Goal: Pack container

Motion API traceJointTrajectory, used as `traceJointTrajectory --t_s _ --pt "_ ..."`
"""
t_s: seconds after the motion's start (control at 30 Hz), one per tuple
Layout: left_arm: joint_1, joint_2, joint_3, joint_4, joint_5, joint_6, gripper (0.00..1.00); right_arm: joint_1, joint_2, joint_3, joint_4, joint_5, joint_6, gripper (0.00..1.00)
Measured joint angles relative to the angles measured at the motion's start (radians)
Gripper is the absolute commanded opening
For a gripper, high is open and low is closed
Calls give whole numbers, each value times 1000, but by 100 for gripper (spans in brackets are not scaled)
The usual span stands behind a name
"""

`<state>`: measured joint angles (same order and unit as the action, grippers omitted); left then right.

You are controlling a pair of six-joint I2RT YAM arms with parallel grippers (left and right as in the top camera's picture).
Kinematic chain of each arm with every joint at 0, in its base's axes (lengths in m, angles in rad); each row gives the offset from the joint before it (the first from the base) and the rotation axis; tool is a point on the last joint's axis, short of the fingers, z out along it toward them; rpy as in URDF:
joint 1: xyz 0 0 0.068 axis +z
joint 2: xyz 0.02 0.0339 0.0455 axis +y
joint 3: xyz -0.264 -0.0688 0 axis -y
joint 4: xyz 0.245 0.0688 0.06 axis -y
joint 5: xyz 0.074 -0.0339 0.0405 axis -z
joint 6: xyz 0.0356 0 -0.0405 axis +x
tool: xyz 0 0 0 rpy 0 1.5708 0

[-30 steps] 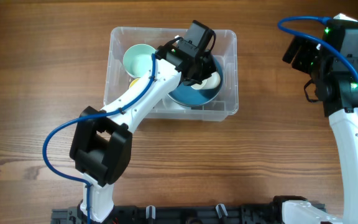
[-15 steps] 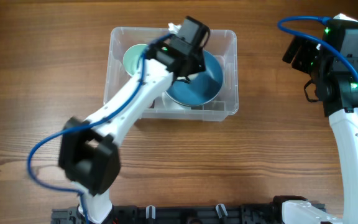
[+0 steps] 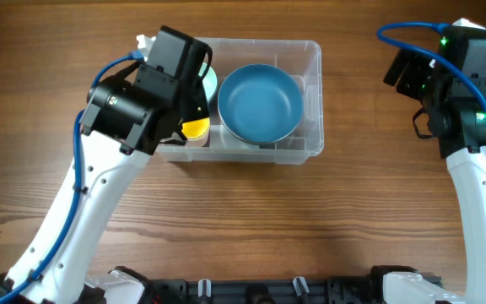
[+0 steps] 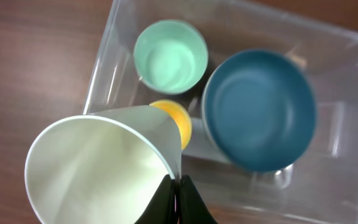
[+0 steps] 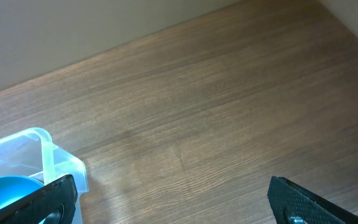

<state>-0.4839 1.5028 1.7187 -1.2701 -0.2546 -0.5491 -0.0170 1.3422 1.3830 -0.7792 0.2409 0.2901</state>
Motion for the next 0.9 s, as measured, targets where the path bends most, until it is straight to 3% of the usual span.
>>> traceJointTrajectory --t_s 0.5,0.83,0.87,0.9 --pt "0 229 0 -9 -2 6 4 0 0 0 0 0 0 99" --pt "0 250 0 20 30 6 4 0 0 0 0 0 0 100" --pt "0 250 0 20 34 6 13 0 0 0 0 0 0 99" --pt "0 250 0 21 35 6 43 0 0 0 0 0 0 100"
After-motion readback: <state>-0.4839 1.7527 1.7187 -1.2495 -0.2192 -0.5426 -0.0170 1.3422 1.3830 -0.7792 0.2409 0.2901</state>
